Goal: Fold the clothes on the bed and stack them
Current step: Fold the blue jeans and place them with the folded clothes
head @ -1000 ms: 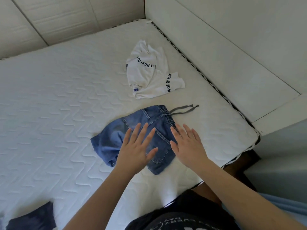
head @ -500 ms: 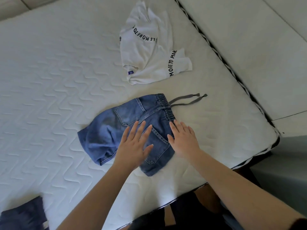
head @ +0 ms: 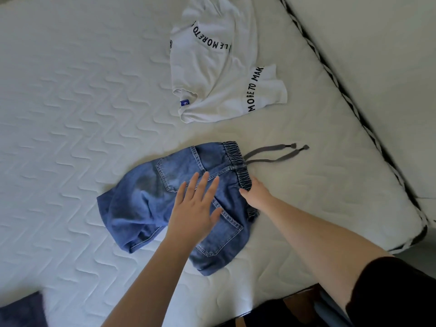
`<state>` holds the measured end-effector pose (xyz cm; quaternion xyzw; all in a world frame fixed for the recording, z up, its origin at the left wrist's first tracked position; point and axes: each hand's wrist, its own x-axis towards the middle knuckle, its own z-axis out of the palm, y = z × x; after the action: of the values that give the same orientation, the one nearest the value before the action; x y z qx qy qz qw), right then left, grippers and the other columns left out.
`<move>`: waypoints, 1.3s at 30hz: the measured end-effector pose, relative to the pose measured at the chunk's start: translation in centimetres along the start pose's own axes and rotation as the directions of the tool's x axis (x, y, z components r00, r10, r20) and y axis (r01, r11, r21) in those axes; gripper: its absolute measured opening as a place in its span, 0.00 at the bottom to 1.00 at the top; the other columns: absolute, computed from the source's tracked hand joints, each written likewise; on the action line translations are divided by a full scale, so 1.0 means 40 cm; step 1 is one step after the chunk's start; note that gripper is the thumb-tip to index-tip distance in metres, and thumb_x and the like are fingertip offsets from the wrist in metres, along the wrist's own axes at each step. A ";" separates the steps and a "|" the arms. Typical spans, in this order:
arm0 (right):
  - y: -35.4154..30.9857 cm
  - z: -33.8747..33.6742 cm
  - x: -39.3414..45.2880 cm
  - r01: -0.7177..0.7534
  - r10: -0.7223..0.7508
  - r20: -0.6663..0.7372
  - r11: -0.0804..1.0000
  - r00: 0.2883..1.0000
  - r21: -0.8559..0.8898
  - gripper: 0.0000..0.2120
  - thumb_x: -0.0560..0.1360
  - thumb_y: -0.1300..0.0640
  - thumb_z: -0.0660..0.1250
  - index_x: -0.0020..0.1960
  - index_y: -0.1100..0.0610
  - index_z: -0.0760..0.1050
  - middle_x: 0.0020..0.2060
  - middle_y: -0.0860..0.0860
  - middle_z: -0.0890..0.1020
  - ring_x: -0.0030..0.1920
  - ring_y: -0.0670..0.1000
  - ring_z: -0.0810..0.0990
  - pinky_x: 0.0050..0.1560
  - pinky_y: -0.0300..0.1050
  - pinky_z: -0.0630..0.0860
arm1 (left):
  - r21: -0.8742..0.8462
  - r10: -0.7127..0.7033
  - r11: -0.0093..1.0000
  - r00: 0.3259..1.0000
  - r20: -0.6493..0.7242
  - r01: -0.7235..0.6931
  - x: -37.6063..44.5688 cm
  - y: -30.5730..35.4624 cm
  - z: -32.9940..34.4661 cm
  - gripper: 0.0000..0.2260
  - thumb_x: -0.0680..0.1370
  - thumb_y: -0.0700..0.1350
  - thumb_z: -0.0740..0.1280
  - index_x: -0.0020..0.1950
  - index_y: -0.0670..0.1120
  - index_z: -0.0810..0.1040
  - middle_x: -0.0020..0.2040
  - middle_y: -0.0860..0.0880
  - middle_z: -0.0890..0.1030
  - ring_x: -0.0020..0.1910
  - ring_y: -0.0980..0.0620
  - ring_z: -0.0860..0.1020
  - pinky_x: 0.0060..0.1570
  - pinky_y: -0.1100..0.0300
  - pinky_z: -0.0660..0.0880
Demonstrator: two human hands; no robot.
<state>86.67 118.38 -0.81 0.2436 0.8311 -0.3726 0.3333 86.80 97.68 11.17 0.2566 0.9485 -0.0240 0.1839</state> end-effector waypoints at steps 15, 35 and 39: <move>-0.030 0.018 -0.118 0.200 -0.207 0.064 0.974 0.976 0.105 0.10 0.75 0.58 0.66 0.56 0.54 0.71 0.45 0.48 0.78 0.46 0.53 0.77 0.43 0.43 0.68 | -0.229 -0.122 0.962 0.983 0.135 0.151 -0.051 0.015 0.049 0.26 0.83 0.58 0.52 0.80 0.52 0.53 0.79 0.50 0.59 0.78 0.49 0.54 0.74 0.51 0.54; -0.053 0.032 -0.550 0.869 -0.785 0.434 0.255 0.442 -0.423 0.12 0.69 0.62 0.67 0.50 0.55 0.71 0.46 0.53 0.75 0.46 0.57 0.75 0.43 0.52 0.71 | -0.366 -0.122 0.810 0.742 0.660 0.459 -0.094 -0.001 0.009 0.44 0.70 0.63 0.67 0.80 0.56 0.50 0.80 0.45 0.56 0.74 0.41 0.62 0.69 0.46 0.66; -0.015 0.061 -0.580 0.849 -0.840 0.360 0.200 0.406 -0.489 0.12 0.68 0.58 0.59 0.49 0.49 0.75 0.41 0.49 0.75 0.40 0.52 0.75 0.36 0.46 0.73 | -0.363 -0.039 0.816 0.669 0.742 0.450 -0.131 0.024 -0.017 0.43 0.68 0.52 0.66 0.79 0.61 0.47 0.67 0.44 0.74 0.51 0.44 0.80 0.45 0.51 0.83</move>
<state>102.49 112.47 15.32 -0.3737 0.8938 -0.2055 0.1389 91.25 96.09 13.74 0.0326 0.8002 0.1106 0.5886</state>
